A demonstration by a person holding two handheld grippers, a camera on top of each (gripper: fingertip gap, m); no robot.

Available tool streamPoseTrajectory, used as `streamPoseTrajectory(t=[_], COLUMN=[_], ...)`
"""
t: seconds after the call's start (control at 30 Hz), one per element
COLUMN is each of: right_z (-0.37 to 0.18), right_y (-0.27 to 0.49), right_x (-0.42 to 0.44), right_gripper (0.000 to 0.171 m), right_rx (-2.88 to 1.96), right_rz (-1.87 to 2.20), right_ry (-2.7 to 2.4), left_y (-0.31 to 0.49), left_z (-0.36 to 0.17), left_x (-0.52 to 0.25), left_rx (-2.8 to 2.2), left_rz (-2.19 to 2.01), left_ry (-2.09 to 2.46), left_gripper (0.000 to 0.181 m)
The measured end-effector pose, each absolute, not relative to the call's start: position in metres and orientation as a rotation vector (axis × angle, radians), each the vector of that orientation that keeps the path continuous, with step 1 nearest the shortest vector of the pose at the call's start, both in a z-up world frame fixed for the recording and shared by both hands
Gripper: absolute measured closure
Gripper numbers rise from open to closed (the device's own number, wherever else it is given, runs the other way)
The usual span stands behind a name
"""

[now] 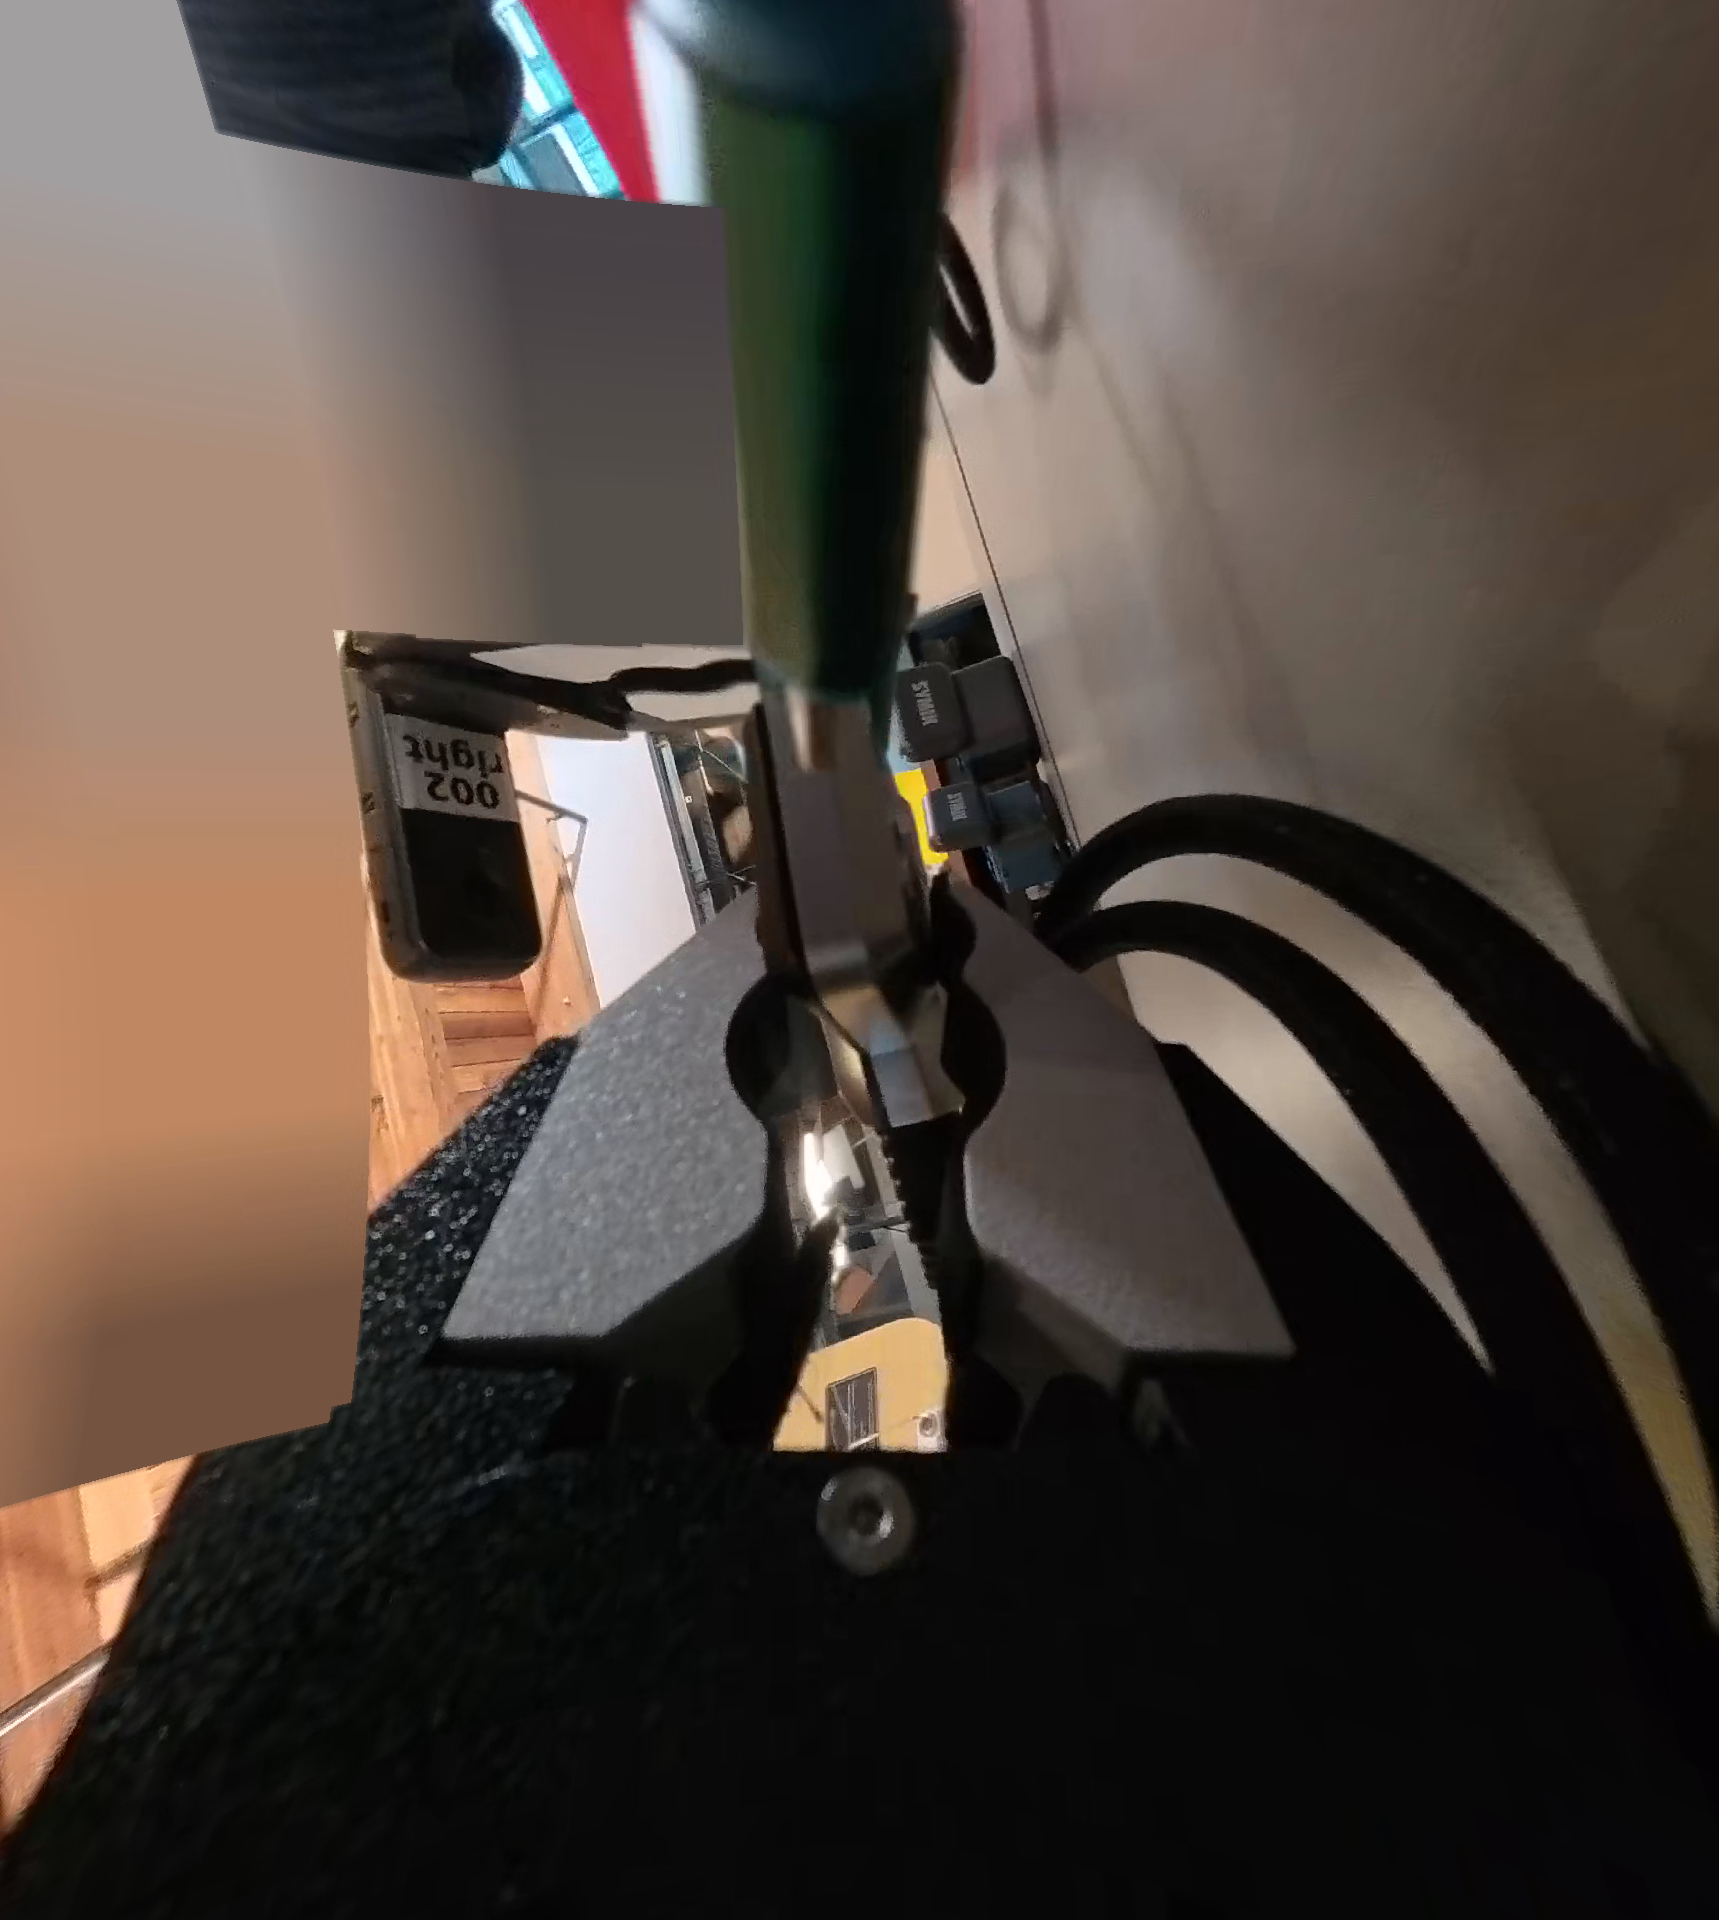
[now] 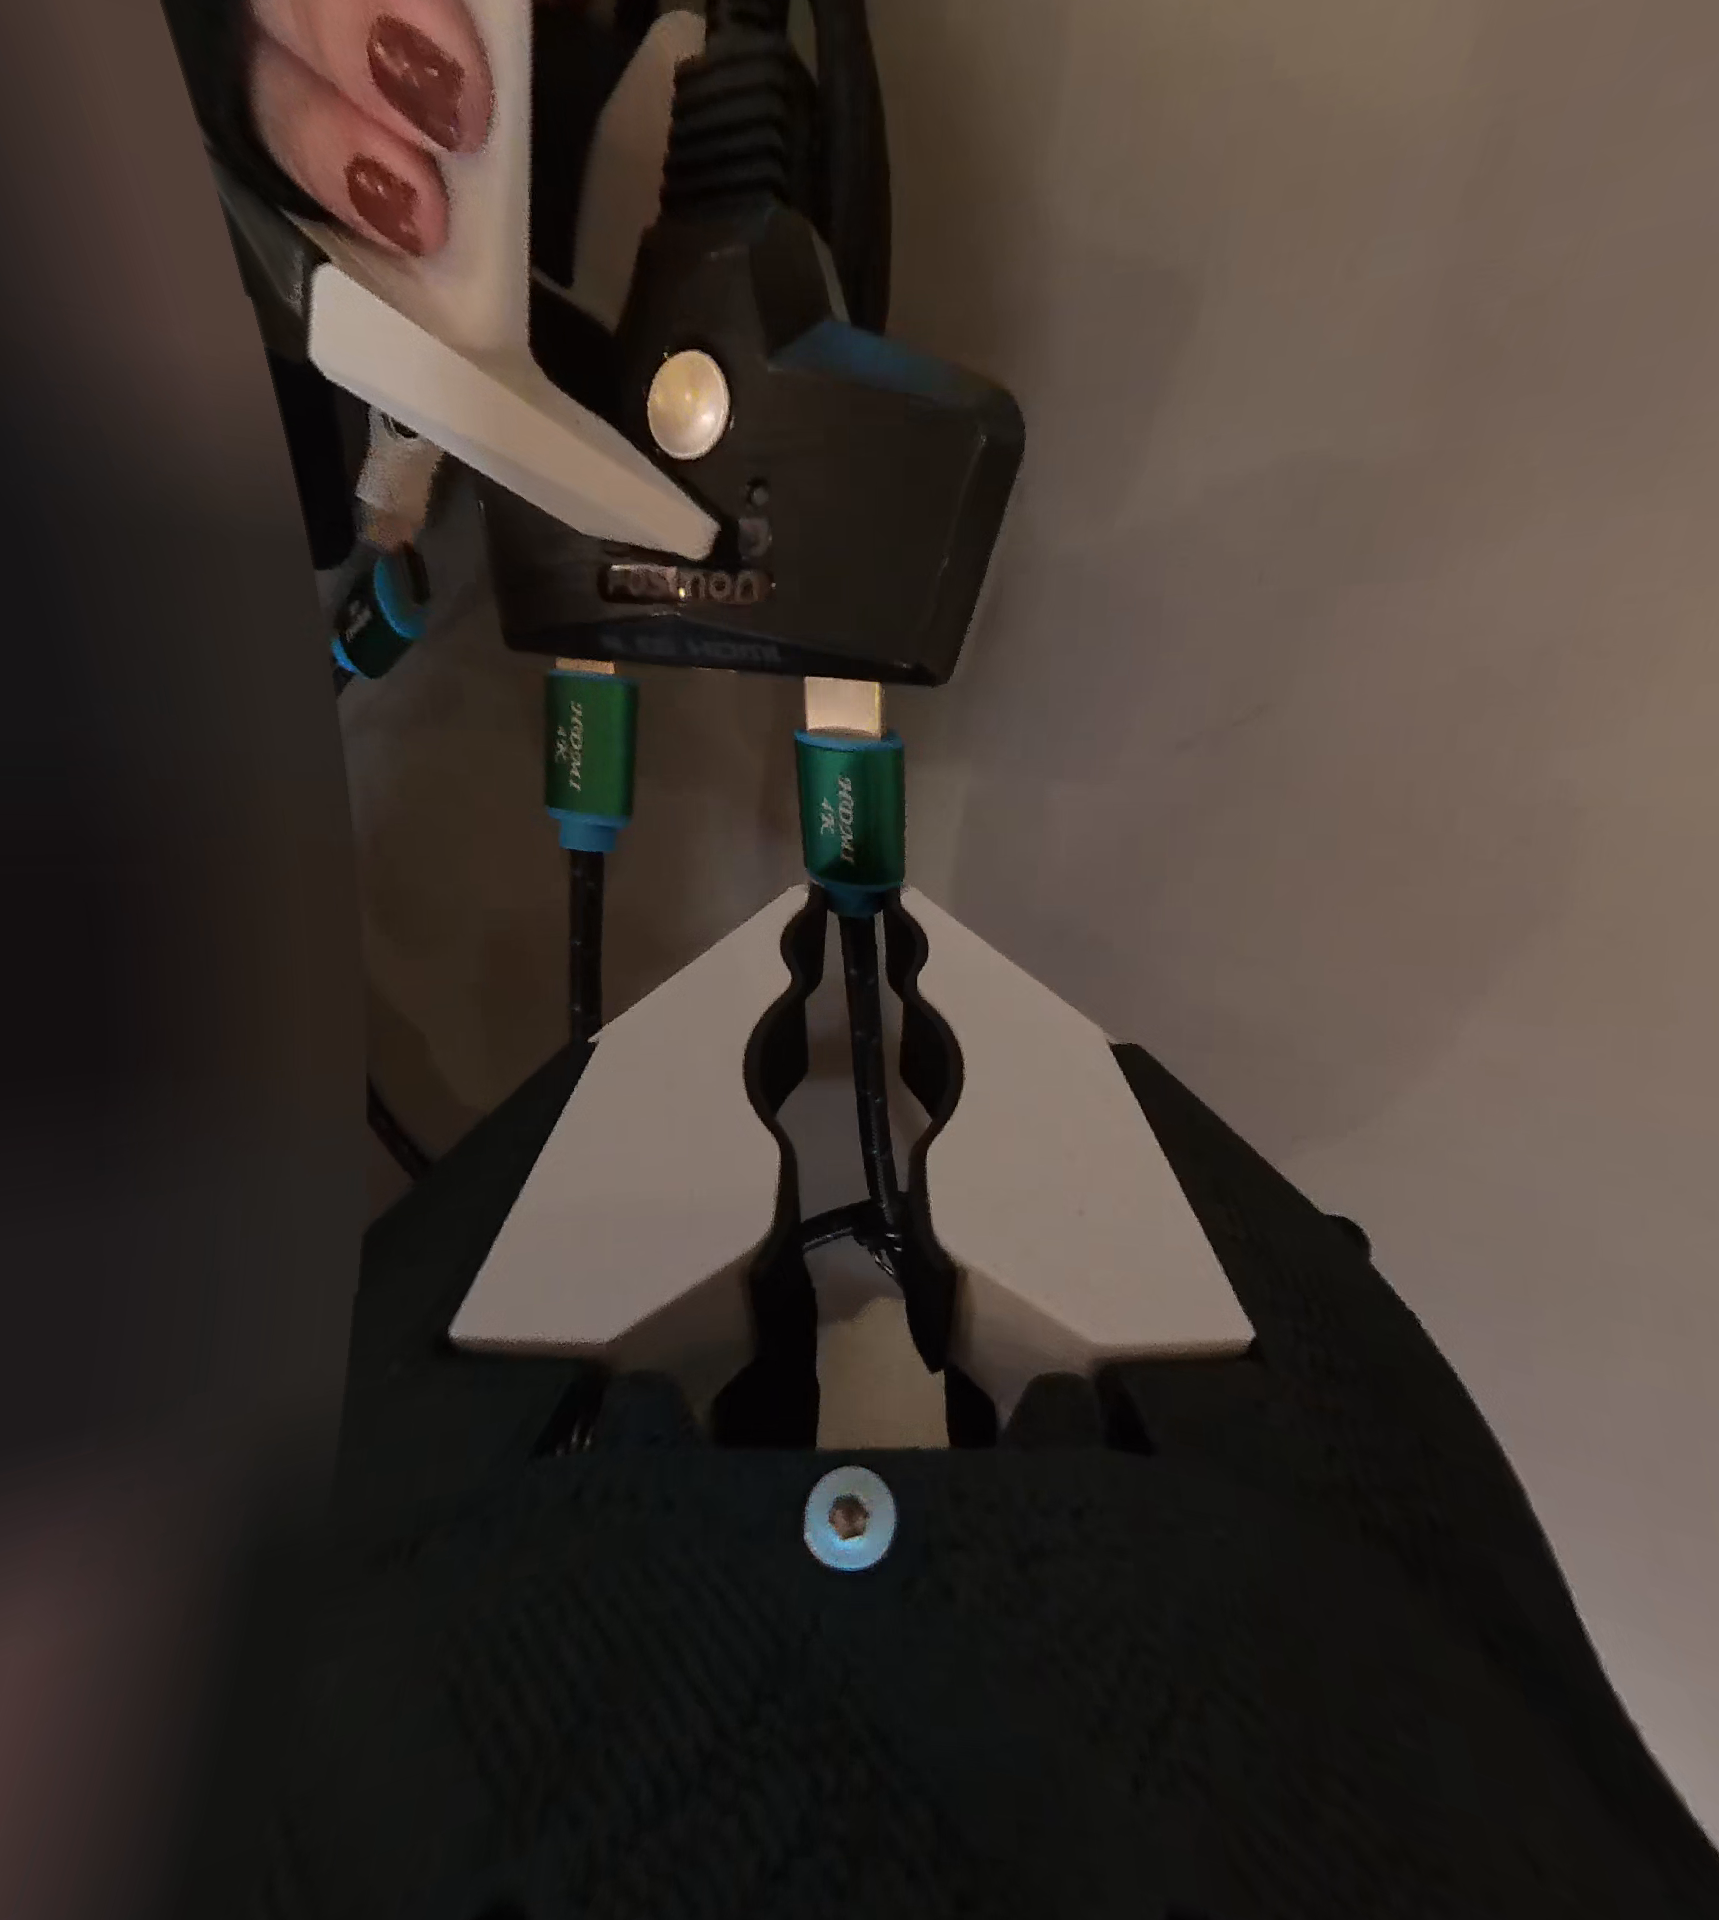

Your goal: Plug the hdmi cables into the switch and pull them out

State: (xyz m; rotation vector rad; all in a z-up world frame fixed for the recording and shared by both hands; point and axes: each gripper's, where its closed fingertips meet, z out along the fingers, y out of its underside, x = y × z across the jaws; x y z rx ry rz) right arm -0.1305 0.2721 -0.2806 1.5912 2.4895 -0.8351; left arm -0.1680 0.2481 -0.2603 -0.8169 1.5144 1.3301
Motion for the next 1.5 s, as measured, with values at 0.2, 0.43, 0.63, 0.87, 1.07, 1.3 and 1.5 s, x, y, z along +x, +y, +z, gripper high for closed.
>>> streamPoseTrajectory(t=[0.2, 0.43, 0.63, 0.87, 1.07, 1.3, 1.5], right_z=[-0.285, -0.292, -0.299, -0.301, -0.303, -0.306, -0.304], right_y=[0.273, 0.275, 0.276, 0.273, 0.271, 0.273, 0.273], right_x=[-0.126, -0.128, -0.131, -0.130, -0.130, -0.134, -0.134], right_gripper=[0.163, 0.162, 0.163, 0.163, 0.163, 0.163, 0.163], right_rx=[1.600, 1.614, 1.641, 1.574, 1.543, 1.554, 1.539], right_rz=[-0.807, -0.788, -0.738, -0.803, -0.839, -0.811, -0.852], right_ry=[2.453, 2.416, 2.392, 2.375, 2.341, 2.372, 2.364], left_y=[0.249, 0.252, 0.251, 0.249, 0.248, 0.248, 0.247], left_z=[-0.271, -0.277, -0.284, -0.289, -0.291, -0.293, -0.290], left_x=[-0.165, -0.168, -0.170, -0.170, -0.170, -0.172, -0.170], left_rx=[-0.870, -0.937, -0.994, -1.028, -1.041, -1.071, -1.032], left_rz=[1.232, 1.188, 1.128, 1.068, 1.050, 1.041, 1.076], left_ry=[1.532, 1.539, 1.557, 1.576, 1.578, 1.577, 1.581], left_gripper=[0.160, 0.160, 0.160, 0.161, 0.161, 0.160, 0.161])
